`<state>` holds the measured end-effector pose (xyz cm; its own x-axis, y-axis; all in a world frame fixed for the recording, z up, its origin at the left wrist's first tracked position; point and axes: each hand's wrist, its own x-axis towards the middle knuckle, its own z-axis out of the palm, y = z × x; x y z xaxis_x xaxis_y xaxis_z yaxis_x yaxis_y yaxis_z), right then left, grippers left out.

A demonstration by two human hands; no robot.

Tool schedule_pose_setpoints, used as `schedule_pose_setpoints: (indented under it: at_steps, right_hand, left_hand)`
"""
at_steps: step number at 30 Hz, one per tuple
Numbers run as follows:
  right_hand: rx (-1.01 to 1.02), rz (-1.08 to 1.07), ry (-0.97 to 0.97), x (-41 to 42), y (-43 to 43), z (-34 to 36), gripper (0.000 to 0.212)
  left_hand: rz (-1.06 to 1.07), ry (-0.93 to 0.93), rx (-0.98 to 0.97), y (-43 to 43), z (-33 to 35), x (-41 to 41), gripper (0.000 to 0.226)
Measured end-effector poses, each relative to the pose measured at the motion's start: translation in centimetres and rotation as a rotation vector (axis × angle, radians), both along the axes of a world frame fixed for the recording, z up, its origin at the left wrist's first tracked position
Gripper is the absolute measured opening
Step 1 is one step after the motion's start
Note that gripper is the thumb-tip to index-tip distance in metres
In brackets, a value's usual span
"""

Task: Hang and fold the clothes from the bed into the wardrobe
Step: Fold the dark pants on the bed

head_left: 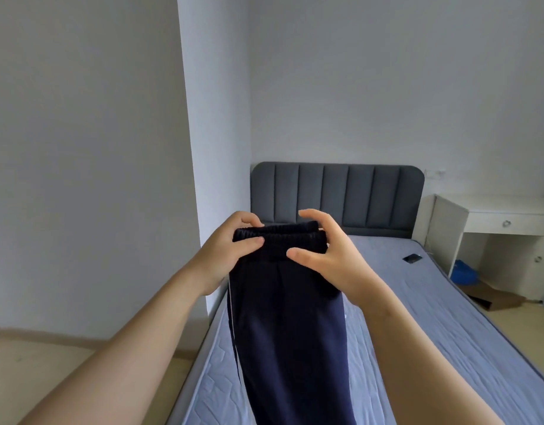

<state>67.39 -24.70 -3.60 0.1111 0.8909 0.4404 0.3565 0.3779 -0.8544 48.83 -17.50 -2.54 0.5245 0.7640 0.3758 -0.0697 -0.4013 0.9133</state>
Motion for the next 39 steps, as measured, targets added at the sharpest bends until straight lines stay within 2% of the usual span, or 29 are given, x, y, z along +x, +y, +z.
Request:
schedule_pose_setpoints:
  at_steps: [2,4,6,8,10,13,16,18,19,20,22,24,27,30,33,39]
  right_hand:
    - [-0.125,0.049,0.077,0.2,0.3,-0.3,0.062]
    - [-0.223,0.068,0.232,0.4,0.7,-0.9,0.043]
    - [-0.228,0.036,0.332,0.9,1.0,-1.4,0.019]
    - [-0.204,0.021,0.378,1.6,1.2,-1.7,0.013]
    - [-0.221,0.053,0.369,2.5,1.2,-2.0,0.015]
    - [-0.328,0.060,0.226,4.8,1.5,-2.6,0.019]
    - [-0.416,-0.134,-0.046,6.6,2.7,-3.8,0.009]
    - [-0.473,-0.296,-0.300,7.6,4.2,-5.3,0.019]
    - [-0.508,-0.344,-0.366,7.9,5.1,-6.1,0.020]
    - [-0.539,-0.362,-0.367,8.1,5.9,-6.7,0.016]
    - [-0.580,-0.363,-0.246,8.3,7.7,-6.9,0.009]
    - [-0.526,-0.405,-0.088,8.5,9.8,-5.4,0.010]
    - [-0.278,-0.506,-0.001,8.8,12.1,-0.3,0.010]
    - [-0.016,-0.521,0.093,9.0,12.4,5.2,0.004]
    - [0.198,-0.525,0.107,8.9,11.6,9.3,0.004]
    - [0.305,-0.512,0.126,8.1,9.1,11.8,0.007]
  left_hand:
    - [-0.004,-0.067,-0.041,0.6,0.2,-0.2,0.034]
    - [0.032,-0.142,-0.062,0.9,0.1,-0.1,0.036]
    - [0.066,-0.116,-0.059,1.0,-0.3,0.3,0.039]
    - [-0.031,0.057,-0.119,1.4,-1.1,0.7,0.051]
    - [-0.090,0.328,-0.190,1.9,-1.7,0.9,0.041]
    - [0.061,0.661,-0.148,3.8,-2.2,1.5,0.027]
    - [0.191,0.717,-0.104,5.3,-3.8,3.3,0.024]
    - [0.294,0.773,-0.091,6.5,-5.6,5.2,0.022]
    - [0.319,0.790,-0.141,7.1,-6.4,6.2,0.022]
    - [0.326,0.760,-0.254,7.5,-6.8,7.0,0.020]
    - [0.313,0.575,-0.525,8.8,-6.5,8.6,0.019]
    - [0.325,0.364,-0.575,10.4,-4.9,10.0,0.018]
    - [0.368,0.197,-0.341,12.5,-0.6,11.0,0.013]
    - [0.356,0.034,-0.122,12.9,5.0,10.6,0.022]
    - [0.367,-0.066,0.055,12.0,9.6,9.7,0.028]
    - [0.347,-0.104,0.125,8.7,12.2,8.3,0.023]
